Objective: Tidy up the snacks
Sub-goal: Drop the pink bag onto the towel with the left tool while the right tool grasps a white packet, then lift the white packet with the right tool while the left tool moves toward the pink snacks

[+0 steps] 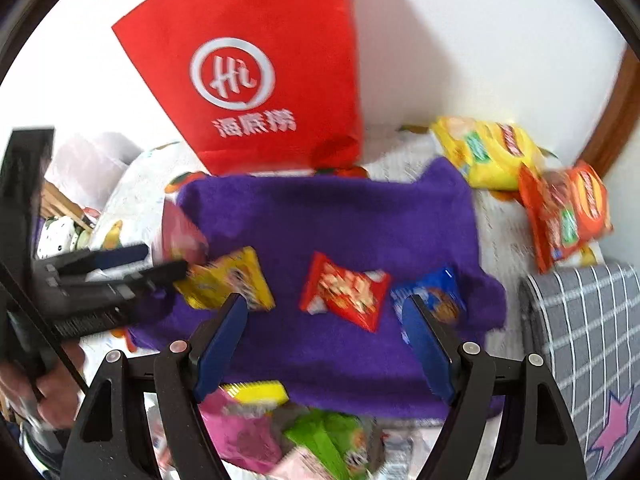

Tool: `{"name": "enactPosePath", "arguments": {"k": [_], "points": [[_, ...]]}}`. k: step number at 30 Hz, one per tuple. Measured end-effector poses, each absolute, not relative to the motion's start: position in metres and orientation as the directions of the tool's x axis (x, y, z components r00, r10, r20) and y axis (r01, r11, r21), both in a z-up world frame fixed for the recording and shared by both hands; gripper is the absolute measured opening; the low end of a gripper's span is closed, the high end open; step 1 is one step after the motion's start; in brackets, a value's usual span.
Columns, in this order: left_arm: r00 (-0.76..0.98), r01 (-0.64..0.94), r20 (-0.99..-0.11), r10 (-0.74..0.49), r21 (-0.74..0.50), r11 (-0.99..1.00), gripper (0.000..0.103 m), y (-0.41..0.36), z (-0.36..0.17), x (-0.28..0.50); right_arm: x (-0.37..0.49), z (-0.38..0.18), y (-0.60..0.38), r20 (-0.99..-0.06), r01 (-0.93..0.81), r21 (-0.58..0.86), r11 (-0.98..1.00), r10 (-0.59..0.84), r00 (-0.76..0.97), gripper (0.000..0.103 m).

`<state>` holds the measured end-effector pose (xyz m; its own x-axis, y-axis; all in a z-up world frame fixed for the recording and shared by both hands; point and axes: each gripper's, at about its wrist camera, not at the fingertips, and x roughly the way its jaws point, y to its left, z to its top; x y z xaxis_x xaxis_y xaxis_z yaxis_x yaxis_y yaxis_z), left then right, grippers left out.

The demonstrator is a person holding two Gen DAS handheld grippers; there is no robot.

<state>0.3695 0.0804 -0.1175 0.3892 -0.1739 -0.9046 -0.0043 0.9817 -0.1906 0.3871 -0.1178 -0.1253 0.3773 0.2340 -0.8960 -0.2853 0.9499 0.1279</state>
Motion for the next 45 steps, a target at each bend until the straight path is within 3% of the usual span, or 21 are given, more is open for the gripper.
{"name": "enactPosePath", "arguments": {"k": [12,22,30,37,45], "points": [[0.435,0.043,-0.873,-0.22,-0.224,0.974,0.068,0.068,-0.094,0.358,0.316,-0.143,-0.208,-0.897,-0.158,0.14,0.977,0.193,0.397,0.079],[0.448,0.075,-0.869,-0.21,-0.197,0.977,0.068,0.057,-0.086,0.352,0.293,-0.198,-0.221,-0.933,-0.102,0.147,0.984,0.172,0.317,0.079],[0.454,0.065,-0.871,-0.188,-0.178,0.982,0.068,0.058,-0.085,0.352,0.275,-0.213,-0.204,-0.892,-0.096,-0.01,0.995,0.034,0.45,0.078],[0.475,0.058,-0.869,-0.14,-0.127,0.99,0.068,0.054,-0.079,0.344,0.261,-0.212,-0.214,-0.874,-0.037,-0.015,0.999,0.005,0.486,0.057],[0.506,0.103,-0.855,-0.114,-0.071,0.992,0.068,0.034,-0.065,0.323,0.237,-0.209,-0.229,-0.876,-0.047,-0.009,0.999,0.015,0.483,0.056]]}}
